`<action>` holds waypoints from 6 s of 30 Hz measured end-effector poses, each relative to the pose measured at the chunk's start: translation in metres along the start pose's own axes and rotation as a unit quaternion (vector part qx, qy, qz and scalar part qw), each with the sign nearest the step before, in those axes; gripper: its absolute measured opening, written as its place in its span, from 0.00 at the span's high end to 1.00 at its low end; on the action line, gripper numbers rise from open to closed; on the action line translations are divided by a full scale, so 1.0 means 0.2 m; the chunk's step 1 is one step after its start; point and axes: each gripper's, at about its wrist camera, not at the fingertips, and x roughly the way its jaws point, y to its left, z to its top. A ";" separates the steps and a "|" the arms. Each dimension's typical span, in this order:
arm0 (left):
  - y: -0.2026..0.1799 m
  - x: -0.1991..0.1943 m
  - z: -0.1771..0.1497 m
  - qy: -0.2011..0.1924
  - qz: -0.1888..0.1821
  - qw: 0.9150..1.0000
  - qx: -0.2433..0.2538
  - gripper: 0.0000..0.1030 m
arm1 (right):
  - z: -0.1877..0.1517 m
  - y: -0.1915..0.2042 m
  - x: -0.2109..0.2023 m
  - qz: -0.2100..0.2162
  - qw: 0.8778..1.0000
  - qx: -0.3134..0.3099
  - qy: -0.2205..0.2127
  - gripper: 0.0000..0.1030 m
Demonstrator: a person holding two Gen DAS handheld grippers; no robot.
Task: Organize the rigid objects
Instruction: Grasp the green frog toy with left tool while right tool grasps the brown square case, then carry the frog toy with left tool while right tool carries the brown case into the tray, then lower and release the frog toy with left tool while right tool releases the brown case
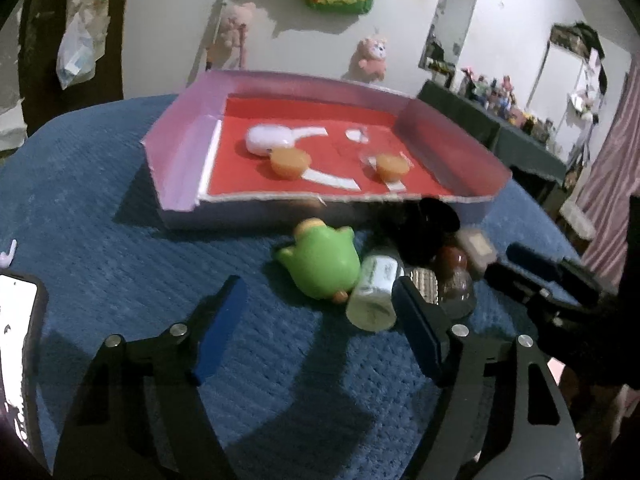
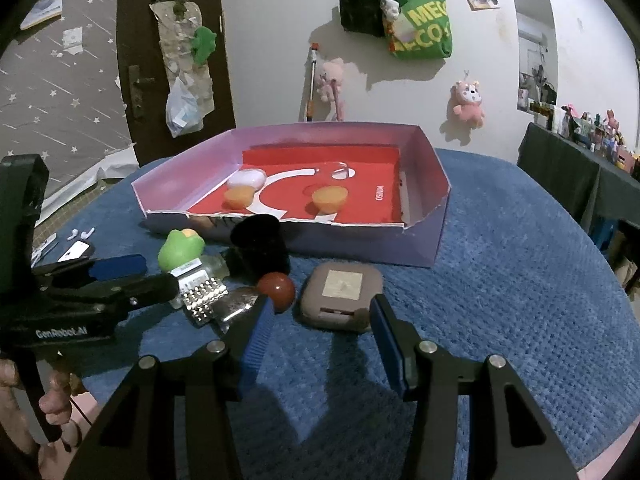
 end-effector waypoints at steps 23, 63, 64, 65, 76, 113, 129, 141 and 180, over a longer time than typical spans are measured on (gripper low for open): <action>0.01 0.18 0.08 0.037 0.009 0.999 -0.034 0.35 | 0.03 -0.03 0.16 -0.027 0.999 0.006 0.037 0.47; -0.11 -0.10 0.09 -0.016 -0.034 0.999 0.000 0.62 | 0.13 0.12 -0.15 0.068 0.997 -0.008 -0.025 0.48; -0.11 -0.10 0.09 -0.016 -0.034 0.999 0.001 0.62 | 0.14 0.12 -0.14 0.069 0.997 -0.008 -0.024 0.48; -0.11 -0.10 0.09 -0.016 -0.034 0.999 0.002 0.62 | 0.14 0.12 -0.14 0.071 0.997 -0.007 -0.023 0.48; -0.12 -0.09 0.14 -0.021 -0.037 0.999 0.004 0.62 | 0.15 0.11 -0.12 0.085 0.996 -0.005 -0.024 0.48; -0.02 0.19 0.42 0.047 -0.038 0.998 0.017 0.62 | 0.50 0.00 0.21 0.124 0.991 -0.011 0.049 0.48; 0.02 0.42 0.43 0.122 -0.036 0.992 0.024 0.62 | 0.50 -0.03 0.50 0.131 0.983 0.004 0.131 0.48; 0.06 0.51 0.46 0.118 -0.028 0.993 0.006 0.62 | 0.54 -0.04 0.59 0.100 0.986 -0.012 0.132 0.48; 0.06 0.57 0.52 0.111 -0.008 0.994 0.002 0.62 | 0.59 -0.03 0.68 0.046 0.993 -0.007 0.109 0.47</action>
